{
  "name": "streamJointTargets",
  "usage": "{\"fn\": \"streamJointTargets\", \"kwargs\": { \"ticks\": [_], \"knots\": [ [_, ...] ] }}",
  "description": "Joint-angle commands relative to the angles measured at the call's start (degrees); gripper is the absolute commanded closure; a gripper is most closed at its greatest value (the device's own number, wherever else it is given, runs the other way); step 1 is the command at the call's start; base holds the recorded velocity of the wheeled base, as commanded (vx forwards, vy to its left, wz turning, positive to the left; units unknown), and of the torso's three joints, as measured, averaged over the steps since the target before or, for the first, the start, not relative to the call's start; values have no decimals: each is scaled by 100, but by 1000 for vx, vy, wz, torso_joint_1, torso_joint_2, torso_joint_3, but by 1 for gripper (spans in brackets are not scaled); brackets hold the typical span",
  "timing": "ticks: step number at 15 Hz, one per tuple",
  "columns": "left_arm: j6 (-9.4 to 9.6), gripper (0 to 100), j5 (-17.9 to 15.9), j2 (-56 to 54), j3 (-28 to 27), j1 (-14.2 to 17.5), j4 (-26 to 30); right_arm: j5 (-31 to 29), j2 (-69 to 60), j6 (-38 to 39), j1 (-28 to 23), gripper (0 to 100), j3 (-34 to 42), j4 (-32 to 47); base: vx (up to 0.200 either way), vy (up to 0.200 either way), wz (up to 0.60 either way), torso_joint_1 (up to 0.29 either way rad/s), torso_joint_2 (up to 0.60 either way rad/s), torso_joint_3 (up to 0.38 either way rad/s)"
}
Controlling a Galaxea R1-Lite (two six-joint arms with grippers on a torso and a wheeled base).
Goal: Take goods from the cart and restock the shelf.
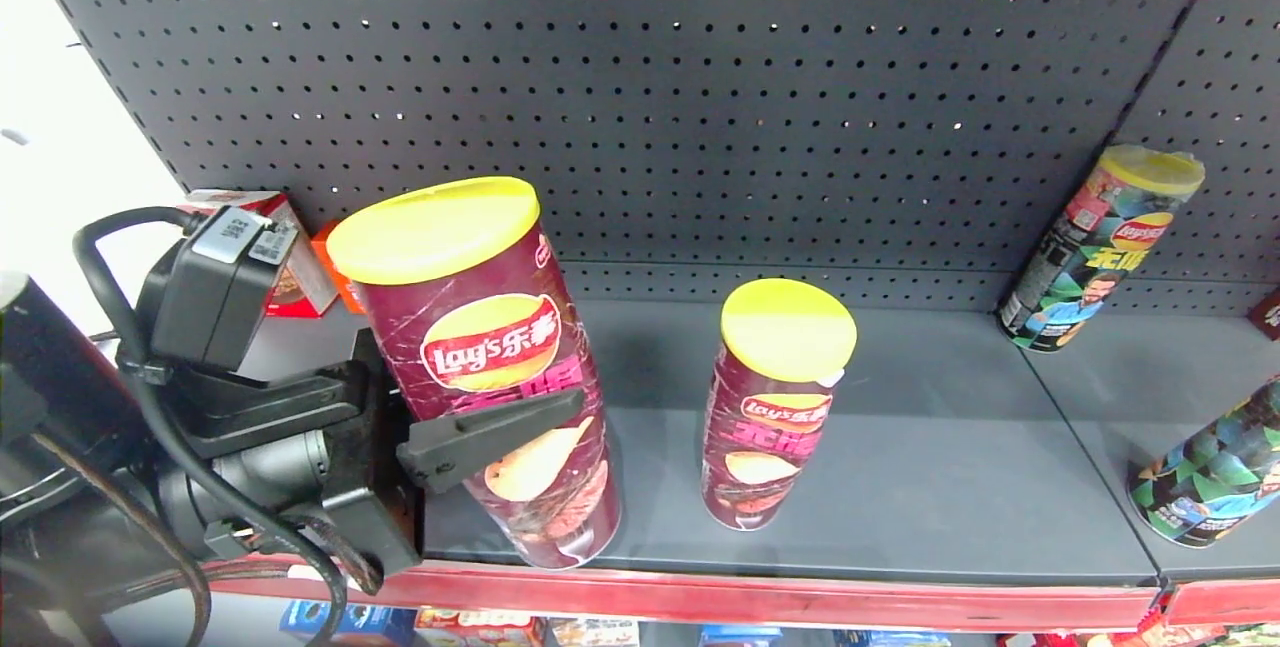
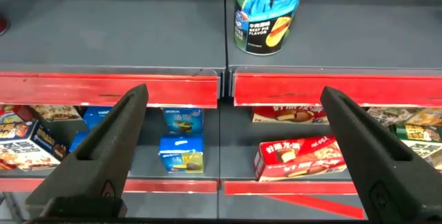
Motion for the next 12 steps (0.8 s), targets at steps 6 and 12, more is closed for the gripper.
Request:
{"fn": "streamJointTargets", "kwargs": {
  "ticks": [6, 12],
  "knots": [
    [-4, 100, -58, 35, -536, 229, 736, 0, 18, 0, 0, 0, 0, 0, 0, 0, 0, 0, 0, 0],
    [40, 100, -348, 931, -1380, 159, 1228, 0, 18, 0, 0, 0, 0, 0, 0, 0, 0, 0, 0, 0]
  ]
}}
